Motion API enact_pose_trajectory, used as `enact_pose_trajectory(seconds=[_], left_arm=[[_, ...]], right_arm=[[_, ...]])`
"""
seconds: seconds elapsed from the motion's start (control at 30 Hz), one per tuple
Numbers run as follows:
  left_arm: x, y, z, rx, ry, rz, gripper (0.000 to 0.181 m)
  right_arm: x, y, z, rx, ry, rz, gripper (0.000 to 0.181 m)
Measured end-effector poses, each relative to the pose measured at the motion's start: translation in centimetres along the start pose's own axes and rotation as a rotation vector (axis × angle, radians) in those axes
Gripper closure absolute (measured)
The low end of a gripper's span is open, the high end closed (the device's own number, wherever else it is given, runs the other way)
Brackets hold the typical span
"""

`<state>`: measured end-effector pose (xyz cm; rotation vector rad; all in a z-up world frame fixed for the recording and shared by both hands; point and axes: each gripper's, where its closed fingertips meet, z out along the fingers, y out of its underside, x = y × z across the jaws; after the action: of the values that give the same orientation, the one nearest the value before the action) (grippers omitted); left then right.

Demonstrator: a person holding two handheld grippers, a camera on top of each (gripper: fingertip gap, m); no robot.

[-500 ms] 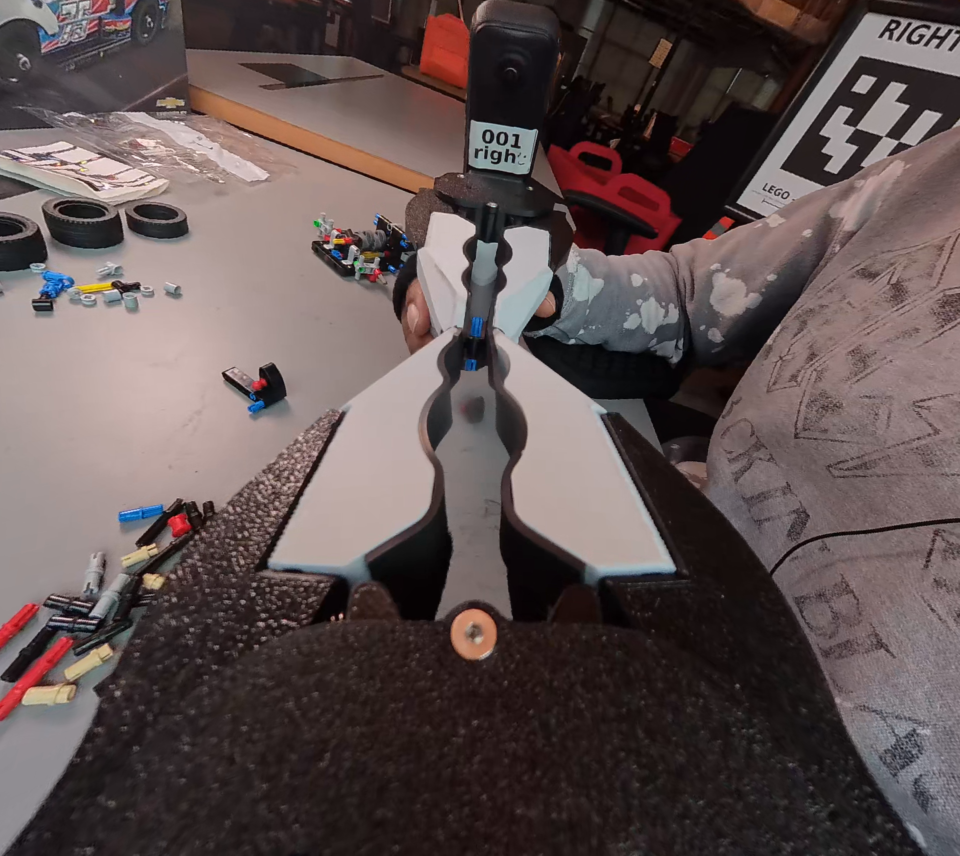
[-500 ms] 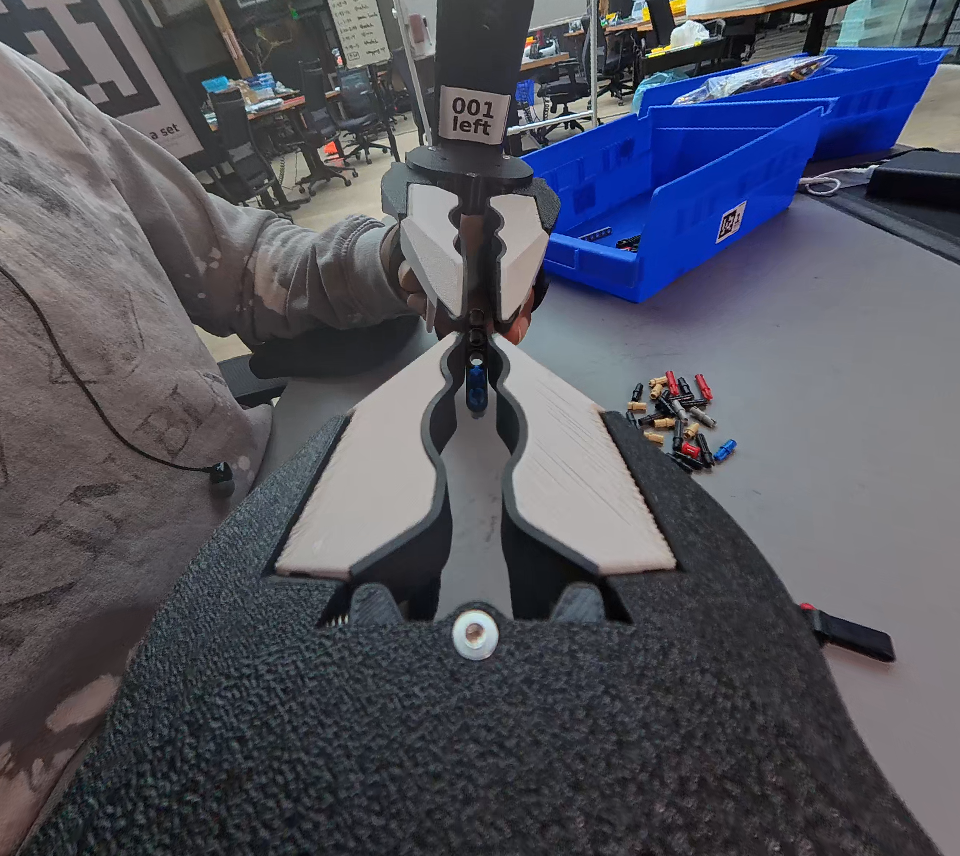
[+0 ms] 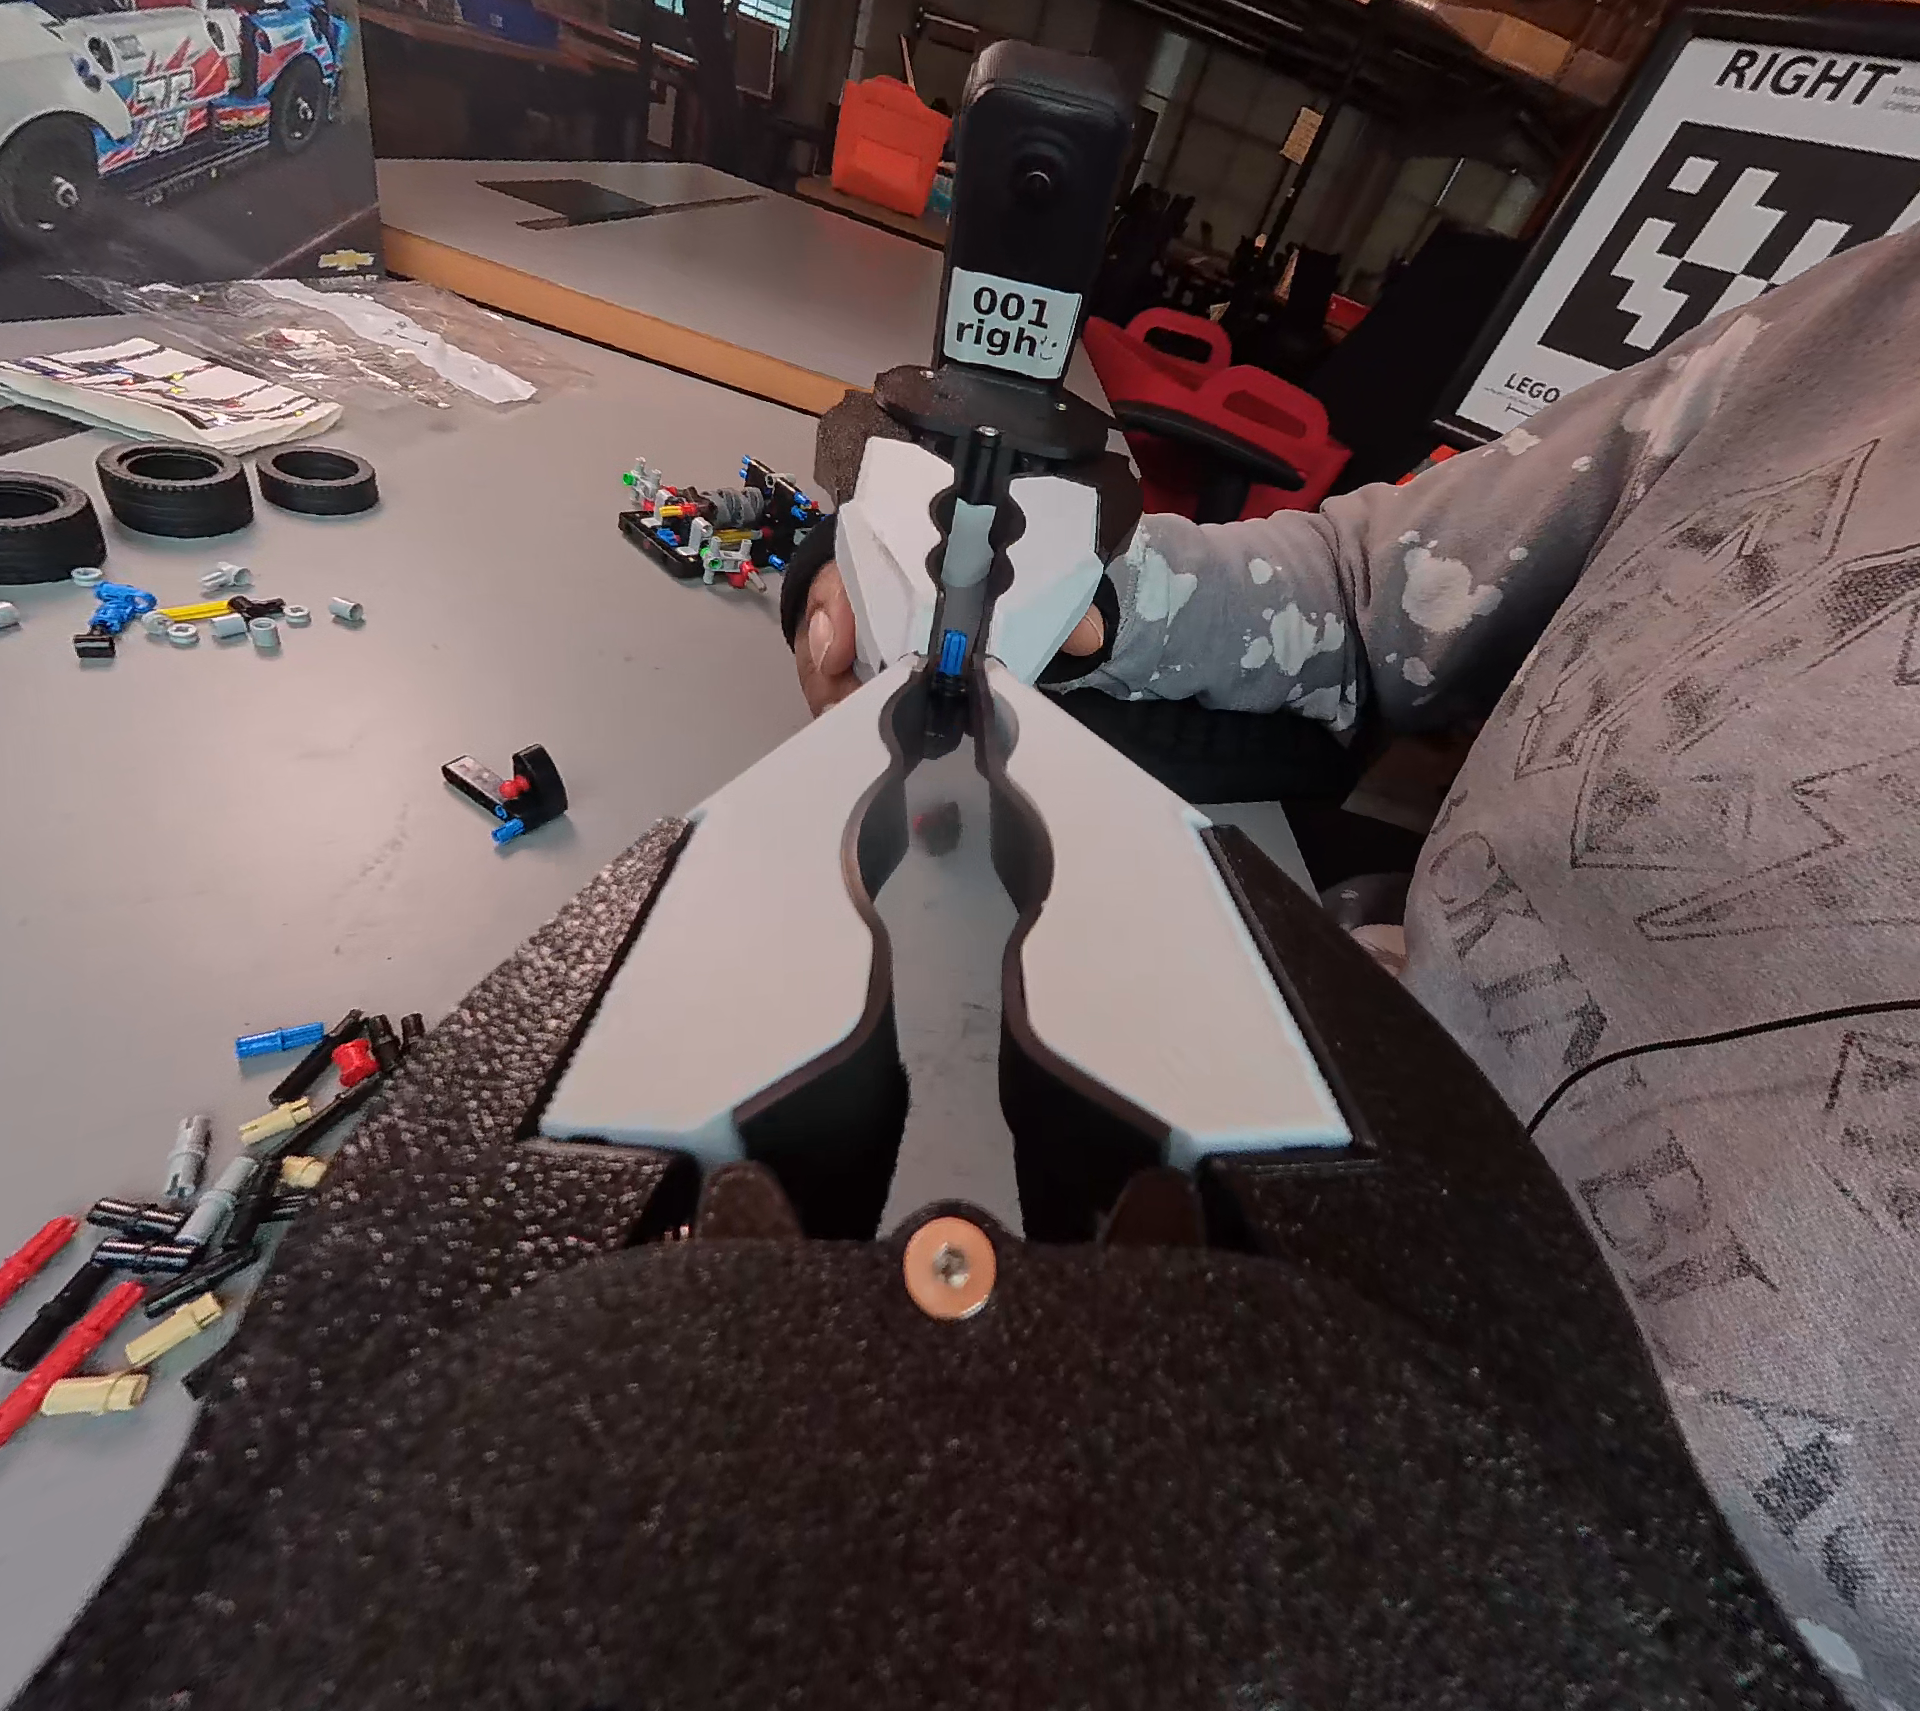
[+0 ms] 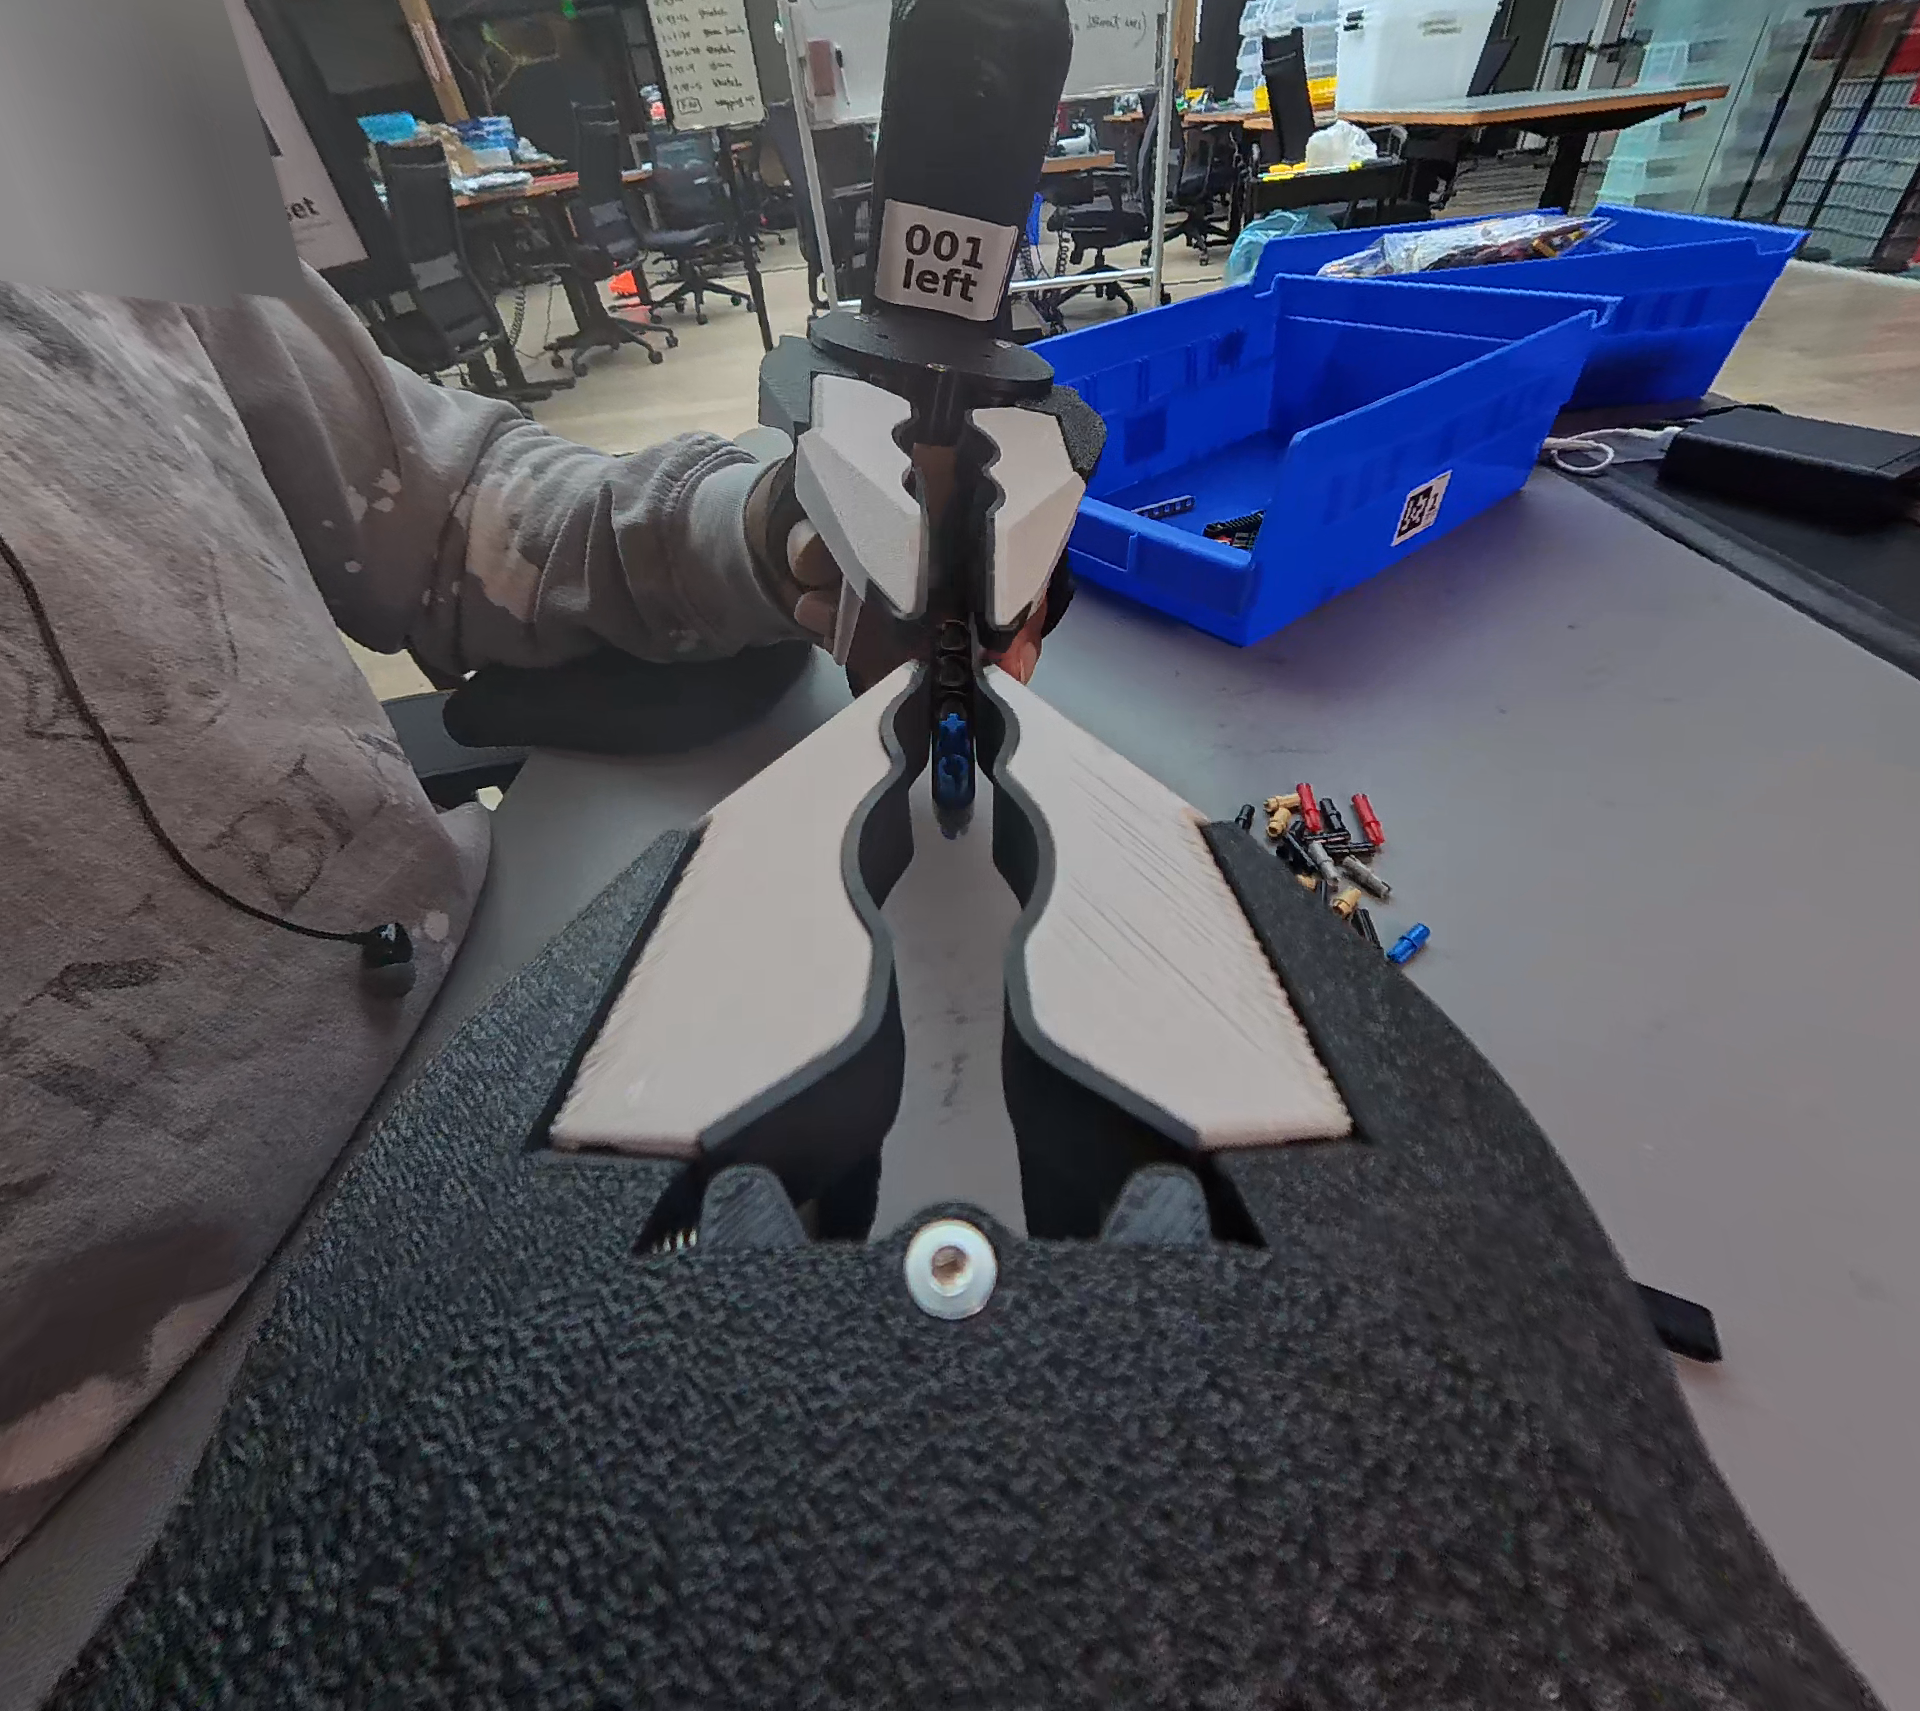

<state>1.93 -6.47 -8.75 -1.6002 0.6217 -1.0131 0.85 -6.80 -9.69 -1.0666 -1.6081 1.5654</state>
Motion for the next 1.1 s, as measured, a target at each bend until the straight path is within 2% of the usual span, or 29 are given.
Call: enact_pose_trajectory(seconds=[0.17, 0.37, 0.47, 0.53, 0.63, 0.77, 0.87, 0.97, 1.03, 1.1], left_arm=[[0.1, 0.1, -0.4, 0.001, 0.005, 0.002, 0.168], [0.5, 0.1, -0.4, -0.02, -0.001, 0.048, 0.174], [0.3, -0.1, -1.0, -0.024, -0.005, 0.049, 0.175], [-0.3, 0.1, -1.7, -0.037, -0.023, 0.048, 0.175], [-0.6, 0.6, -2.1, -0.06, -0.032, 0.041, 0.175], [-0.5, 1.2, -1.8, -0.086, -0.023, 0.037, 0.174], [-0.5, 0.9, -1.8, -0.064, -0.017, 0.02, 0.174], [-0.3, -0.2, -1.8, 0.031, 0.001, -0.008, 0.174], [-0.2, -0.3, -1.5, 0.049, 0.008, -0.03, 0.159], [0.2, -0.1, -1.0, 0.045, 0.018, -0.024, 0.164]], right_arm=[[-0.4, -0.4, -0.1, 0.026, -0.009, -0.035, 0.174], [-0.5, -0.5, 0.0, 0.025, 0.005, -0.054, 0.173], [0.0, -0.7, -0.3, 0.018, 0.028, -0.066, 0.146], [0.5, -0.7, -0.9, -0.001, 0.048, -0.079, 0.138], [0.7, 0.1, -1.2, -0.043, 0.045, -0.075, 0.144], [0.1, 1.4, -0.7, -0.093, 0.005, -0.062, 0.174], [-0.2, 1.4, -0.5, -0.082, -0.012, -0.041, 0.174], [-0.2, 0.1, -0.6, 0.011, -0.035, 0.04, 0.174], [-0.3, -0.6, -0.6, 0.07, -0.048, 0.081, 0.174], [-0.5, -0.7, -0.3, 0.081, -0.054, 0.087, 0.174]])
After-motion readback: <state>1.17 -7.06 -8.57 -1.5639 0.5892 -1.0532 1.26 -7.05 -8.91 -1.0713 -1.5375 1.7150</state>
